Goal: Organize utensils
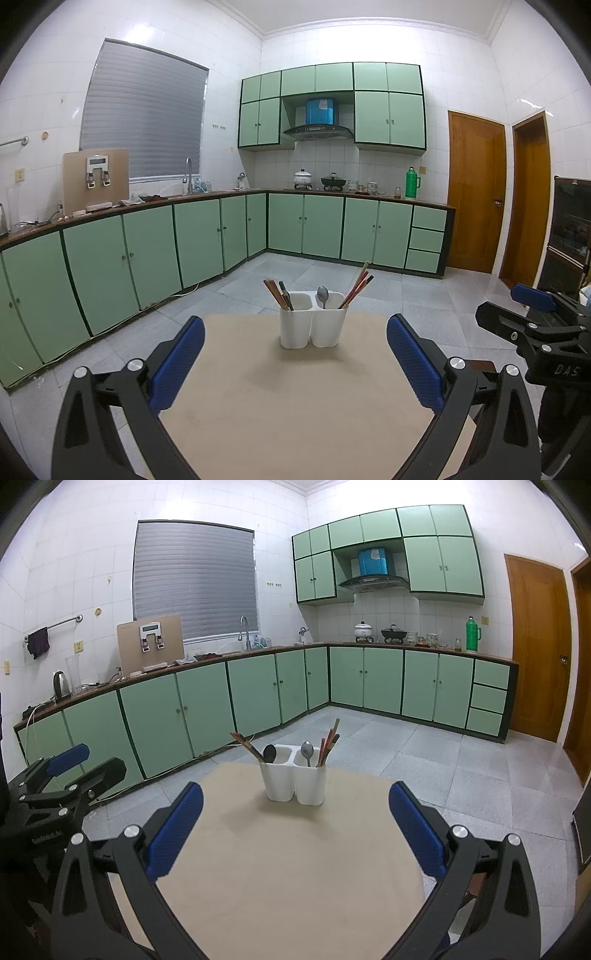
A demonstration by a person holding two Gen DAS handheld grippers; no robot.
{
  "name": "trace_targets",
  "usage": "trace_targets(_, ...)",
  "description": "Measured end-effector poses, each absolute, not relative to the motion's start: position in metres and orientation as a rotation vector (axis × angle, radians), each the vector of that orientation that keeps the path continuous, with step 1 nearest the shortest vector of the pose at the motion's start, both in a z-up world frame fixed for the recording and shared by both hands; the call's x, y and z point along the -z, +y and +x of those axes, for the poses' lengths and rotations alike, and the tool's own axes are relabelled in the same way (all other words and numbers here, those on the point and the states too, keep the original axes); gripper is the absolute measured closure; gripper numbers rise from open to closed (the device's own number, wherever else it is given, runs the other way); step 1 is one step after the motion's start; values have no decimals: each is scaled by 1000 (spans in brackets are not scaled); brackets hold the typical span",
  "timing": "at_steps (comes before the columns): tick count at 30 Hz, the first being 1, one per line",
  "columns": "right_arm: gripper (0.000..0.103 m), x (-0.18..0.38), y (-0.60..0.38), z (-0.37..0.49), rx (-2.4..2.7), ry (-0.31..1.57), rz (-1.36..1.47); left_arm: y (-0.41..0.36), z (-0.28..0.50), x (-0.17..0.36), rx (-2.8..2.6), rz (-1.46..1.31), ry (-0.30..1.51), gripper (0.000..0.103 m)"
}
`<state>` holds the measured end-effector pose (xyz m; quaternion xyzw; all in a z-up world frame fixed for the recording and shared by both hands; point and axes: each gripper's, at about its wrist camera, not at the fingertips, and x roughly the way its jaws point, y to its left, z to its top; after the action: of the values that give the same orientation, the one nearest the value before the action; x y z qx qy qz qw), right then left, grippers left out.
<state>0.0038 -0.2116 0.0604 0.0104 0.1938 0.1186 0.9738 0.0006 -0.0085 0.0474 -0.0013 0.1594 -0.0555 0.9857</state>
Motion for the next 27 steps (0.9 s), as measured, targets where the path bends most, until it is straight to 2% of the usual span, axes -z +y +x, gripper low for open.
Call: trace_targets(27, 5, -57, -211, 8, -244, 399, 22, -5, 1, -49, 111, -2, 328, 6)
